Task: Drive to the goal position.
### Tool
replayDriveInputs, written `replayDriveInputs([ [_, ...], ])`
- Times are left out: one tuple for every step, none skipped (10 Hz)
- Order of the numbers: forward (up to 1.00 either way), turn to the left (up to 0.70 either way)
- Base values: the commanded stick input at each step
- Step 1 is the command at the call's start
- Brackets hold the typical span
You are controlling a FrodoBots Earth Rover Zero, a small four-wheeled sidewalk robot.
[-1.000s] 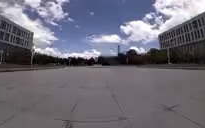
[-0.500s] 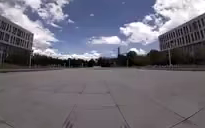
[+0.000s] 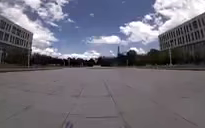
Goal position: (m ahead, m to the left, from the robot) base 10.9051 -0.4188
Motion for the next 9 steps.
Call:
replayDriveInputs([
  [0.7,0.0],
  [0.7,-0.33],
  [0.7,-0.33],
  [0.7,-0.33],
  [0.7,-0.07],
  [0.7,0.0],
  [0.7,0.0],
  [0.7,0.0],
  [0.7,0.0],
])
